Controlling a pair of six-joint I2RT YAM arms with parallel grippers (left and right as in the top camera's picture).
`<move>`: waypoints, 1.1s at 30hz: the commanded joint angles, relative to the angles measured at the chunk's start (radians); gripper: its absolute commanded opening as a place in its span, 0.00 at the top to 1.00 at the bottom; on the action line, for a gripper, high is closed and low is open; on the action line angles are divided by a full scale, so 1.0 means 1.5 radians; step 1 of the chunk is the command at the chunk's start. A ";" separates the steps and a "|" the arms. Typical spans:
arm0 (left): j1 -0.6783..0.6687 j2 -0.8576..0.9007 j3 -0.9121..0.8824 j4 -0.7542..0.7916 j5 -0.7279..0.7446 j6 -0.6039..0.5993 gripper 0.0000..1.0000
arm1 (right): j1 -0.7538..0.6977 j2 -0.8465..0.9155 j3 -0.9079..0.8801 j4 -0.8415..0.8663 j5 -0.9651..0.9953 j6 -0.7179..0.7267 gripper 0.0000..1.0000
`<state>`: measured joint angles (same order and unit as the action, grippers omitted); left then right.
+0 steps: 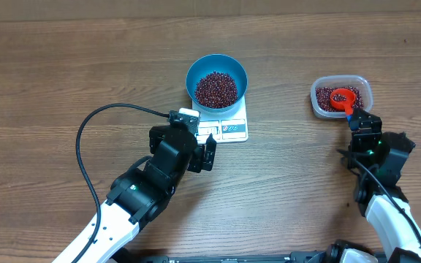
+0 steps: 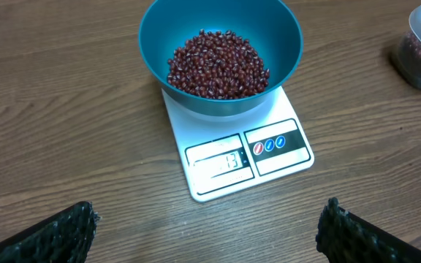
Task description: Scoop item into bowl and weigh 150g on scale
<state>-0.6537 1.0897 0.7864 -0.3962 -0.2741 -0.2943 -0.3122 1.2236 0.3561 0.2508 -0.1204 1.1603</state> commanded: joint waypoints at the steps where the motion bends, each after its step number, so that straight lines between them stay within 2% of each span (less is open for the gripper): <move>1: 0.004 0.001 0.015 0.003 -0.010 -0.011 0.01 | 0.004 -0.006 -0.018 0.033 0.015 0.014 0.00; 16: 0.004 0.001 0.015 0.003 -0.010 -0.011 0.00 | 0.014 0.029 -0.028 0.053 0.007 0.032 0.00; 21: 0.004 0.001 0.015 0.003 -0.010 -0.011 0.01 | 0.028 0.031 -0.028 0.090 0.008 0.032 0.05; 28: 0.004 0.001 0.015 0.003 -0.009 -0.011 0.01 | 0.028 0.031 -0.028 0.081 0.010 0.032 0.11; 33: 0.004 0.001 0.015 0.003 -0.010 -0.011 0.00 | 0.028 0.031 -0.028 0.081 0.020 0.031 0.23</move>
<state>-0.6537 1.0897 0.7864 -0.3962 -0.2741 -0.2947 -0.2741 1.2678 0.3237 0.3691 -0.1139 1.2064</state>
